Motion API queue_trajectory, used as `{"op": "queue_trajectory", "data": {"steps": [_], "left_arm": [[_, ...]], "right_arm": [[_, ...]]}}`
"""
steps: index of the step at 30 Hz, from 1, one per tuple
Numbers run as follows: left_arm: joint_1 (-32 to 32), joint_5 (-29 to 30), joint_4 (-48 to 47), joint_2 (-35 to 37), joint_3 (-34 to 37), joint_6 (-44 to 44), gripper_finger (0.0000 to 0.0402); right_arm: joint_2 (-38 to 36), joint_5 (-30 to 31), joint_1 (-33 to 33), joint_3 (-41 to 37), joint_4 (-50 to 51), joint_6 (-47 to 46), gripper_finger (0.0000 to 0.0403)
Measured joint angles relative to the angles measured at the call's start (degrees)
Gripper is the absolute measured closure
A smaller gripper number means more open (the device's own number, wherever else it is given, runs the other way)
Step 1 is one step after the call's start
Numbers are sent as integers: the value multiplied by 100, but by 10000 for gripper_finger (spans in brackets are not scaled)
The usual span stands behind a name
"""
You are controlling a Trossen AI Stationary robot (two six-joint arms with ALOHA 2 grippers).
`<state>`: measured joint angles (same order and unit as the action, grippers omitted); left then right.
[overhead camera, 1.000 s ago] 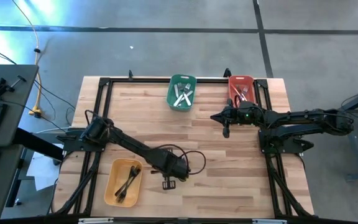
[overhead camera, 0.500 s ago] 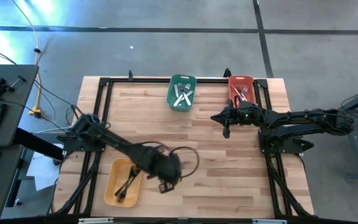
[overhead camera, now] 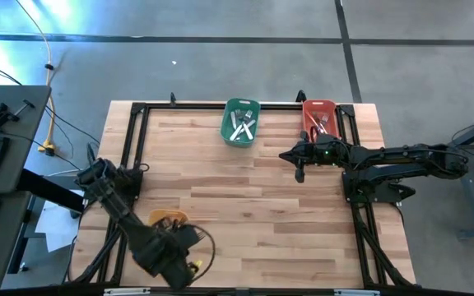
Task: Sort silverware by color (type)
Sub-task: Put the black fork into the yellow bin
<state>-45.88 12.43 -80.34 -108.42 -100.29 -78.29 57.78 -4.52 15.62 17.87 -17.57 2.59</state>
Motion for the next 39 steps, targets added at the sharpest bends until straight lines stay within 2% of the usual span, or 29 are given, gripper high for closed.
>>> {"op": "queue_trajectory", "data": {"steps": [5, 16, 22, 30, 39], "left_arm": [[-351, -124, -122, 3, 419, -826, 395], [-637, -367, 573, 194, 1829, -1915, 395], [-604, -199, 1367, 763, 2784, -2175, 395], [-547, -379, 2149, 1206, 3860, -2611, 395], [-571, -439, 2487, 1276, 3989, -2202, 361]], "right_arm": [[0, 1, -2, 0, 121, -124, 401], [0, 16, -106, 0, 233, -387, 401], [0, 17, -436, 0, 233, -382, 401], [0, 623, -789, 0, 233, -238, 401], [0, 624, -817, 0, 233, -214, 401]]}}
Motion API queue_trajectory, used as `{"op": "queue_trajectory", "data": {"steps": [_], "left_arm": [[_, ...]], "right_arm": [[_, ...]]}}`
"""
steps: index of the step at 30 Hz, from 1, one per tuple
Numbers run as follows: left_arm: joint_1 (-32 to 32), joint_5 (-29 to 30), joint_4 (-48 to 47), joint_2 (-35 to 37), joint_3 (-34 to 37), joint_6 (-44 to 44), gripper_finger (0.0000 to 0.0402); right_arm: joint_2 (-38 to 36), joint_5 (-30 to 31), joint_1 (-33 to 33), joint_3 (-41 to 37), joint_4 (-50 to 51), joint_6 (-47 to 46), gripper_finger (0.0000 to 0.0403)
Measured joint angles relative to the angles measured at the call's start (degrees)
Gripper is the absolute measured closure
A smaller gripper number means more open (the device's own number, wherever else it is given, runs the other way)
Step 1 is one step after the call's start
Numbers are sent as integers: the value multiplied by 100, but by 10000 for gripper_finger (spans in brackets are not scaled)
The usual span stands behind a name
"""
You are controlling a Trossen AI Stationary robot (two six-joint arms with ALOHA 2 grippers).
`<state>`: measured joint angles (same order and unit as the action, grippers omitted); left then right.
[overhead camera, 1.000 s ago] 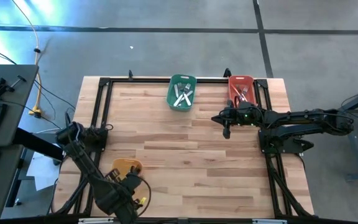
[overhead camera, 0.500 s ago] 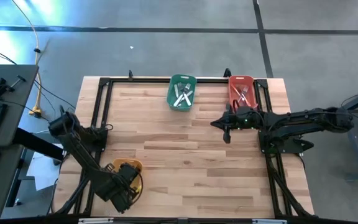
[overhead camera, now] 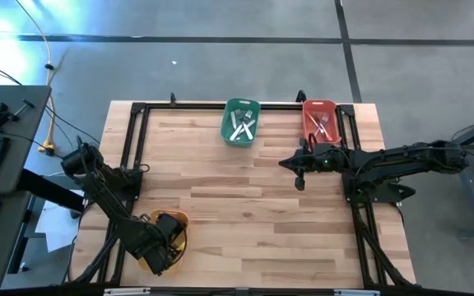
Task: Sort silverware by color (type)
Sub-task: Put the black fork into the yellow bin, then return to Home Position
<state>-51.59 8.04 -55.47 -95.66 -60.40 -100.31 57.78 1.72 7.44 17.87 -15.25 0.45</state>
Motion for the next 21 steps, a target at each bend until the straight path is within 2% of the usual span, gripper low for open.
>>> {"op": "queue_trajectory", "data": {"steps": [6, 10, 15, 21], "left_arm": [[2, -90, -12, 0, -2, 619, 334], [44, -437, 52, 0, -2, 1210, 332], [193, -614, 512, 115, -4, 1944, 349], [541, -162, 1129, 549, -7, 2870, 383]], "right_arm": [[0, 2, 0, 0, 0, -1, 401], [0, 2, 0, 0, 0, 0, 401], [0, 2, 0, -2, -1, 0, 401], [0, 2, 0, -2, -2, 14, 401]]}}
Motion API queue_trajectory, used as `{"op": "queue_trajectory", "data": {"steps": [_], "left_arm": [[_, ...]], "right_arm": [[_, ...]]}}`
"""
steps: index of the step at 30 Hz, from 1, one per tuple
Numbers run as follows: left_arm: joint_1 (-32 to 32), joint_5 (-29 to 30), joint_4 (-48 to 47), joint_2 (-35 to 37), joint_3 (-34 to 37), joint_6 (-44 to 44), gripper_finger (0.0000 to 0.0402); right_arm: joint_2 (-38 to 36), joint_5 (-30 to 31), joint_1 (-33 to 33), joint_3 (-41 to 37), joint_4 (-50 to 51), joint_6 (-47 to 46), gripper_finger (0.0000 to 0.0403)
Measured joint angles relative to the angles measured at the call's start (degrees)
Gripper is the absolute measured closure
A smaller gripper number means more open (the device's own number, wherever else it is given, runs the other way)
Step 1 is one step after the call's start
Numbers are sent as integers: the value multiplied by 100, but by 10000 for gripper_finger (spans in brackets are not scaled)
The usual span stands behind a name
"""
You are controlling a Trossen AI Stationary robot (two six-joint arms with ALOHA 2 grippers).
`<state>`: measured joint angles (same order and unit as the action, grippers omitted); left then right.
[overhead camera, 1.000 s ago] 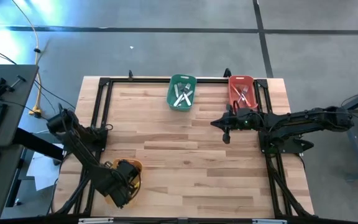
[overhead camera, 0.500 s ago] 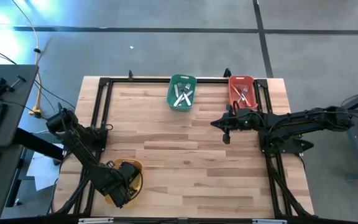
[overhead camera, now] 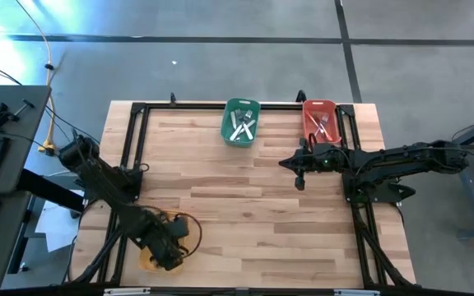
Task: Sort silverware by color (type)
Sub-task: Return to Home Position
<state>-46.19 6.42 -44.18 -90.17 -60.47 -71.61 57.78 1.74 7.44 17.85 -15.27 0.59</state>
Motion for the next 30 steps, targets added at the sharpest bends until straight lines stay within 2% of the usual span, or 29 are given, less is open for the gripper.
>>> {"op": "queue_trajectory", "data": {"steps": [5, 12, 15, 23, 30], "left_arm": [[546, 165, 533, 402, 0, 1226, 399], [1685, 217, 1523, 700, 0, 3649, 401], [2168, 188, 2167, 697, 28, 4574, 401], [3106, -676, 5313, 697, 1031, 6583, 401], [3584, -873, 7711, 697, 2240, 6931, 401]], "right_arm": [[0, 1, 0, -2, -103, 361, 401], [-2, -120, 0, -4, -479, 587, 401], [-2, -127, 0, -290, -938, 606, 401], [-202, -129, 35, -1557, -2769, 845, 401], [-1009, -216, 35, -1690, -2668, 849, 401]]}}
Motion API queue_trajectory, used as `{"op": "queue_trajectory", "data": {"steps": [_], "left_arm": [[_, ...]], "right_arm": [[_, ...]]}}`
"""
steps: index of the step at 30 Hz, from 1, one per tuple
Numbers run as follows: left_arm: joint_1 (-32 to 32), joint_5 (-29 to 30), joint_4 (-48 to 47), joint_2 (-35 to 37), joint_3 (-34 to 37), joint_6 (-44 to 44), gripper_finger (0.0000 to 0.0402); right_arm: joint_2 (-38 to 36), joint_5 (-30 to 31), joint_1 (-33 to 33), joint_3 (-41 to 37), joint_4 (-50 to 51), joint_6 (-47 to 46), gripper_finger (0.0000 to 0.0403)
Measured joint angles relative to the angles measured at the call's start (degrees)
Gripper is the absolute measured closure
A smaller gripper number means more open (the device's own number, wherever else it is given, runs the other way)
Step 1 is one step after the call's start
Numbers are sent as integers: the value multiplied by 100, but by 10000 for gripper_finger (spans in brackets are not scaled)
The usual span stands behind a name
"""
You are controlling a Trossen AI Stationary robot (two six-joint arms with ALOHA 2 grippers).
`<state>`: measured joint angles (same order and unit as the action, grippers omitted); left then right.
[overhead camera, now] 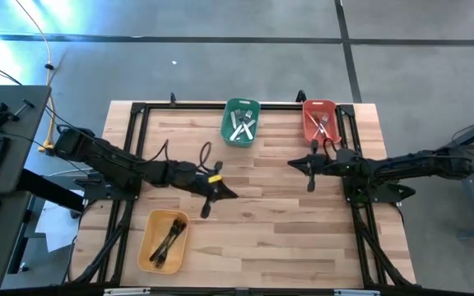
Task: Sort silverware by color (type)
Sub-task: Return to Home Position
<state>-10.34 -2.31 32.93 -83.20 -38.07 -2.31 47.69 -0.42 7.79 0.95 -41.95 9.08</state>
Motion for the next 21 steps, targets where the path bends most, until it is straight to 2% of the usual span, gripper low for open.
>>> {"op": "queue_trajectory", "data": {"steps": [12, 17, 21], "left_arm": [[108, 632, 2364, 0, 1568, -156, 401], [89, 668, 3078, 58, 1962, -103, 401], [89, 972, 3502, 196, 2282, -51, 401]], "right_arm": [[-1470, -18, 0, 2, 1469, 43, 401], [-2094, -17, 0, 2, 1985, 145, 401], [-2608, 74, -2, 2, 2360, 142, 401]]}}
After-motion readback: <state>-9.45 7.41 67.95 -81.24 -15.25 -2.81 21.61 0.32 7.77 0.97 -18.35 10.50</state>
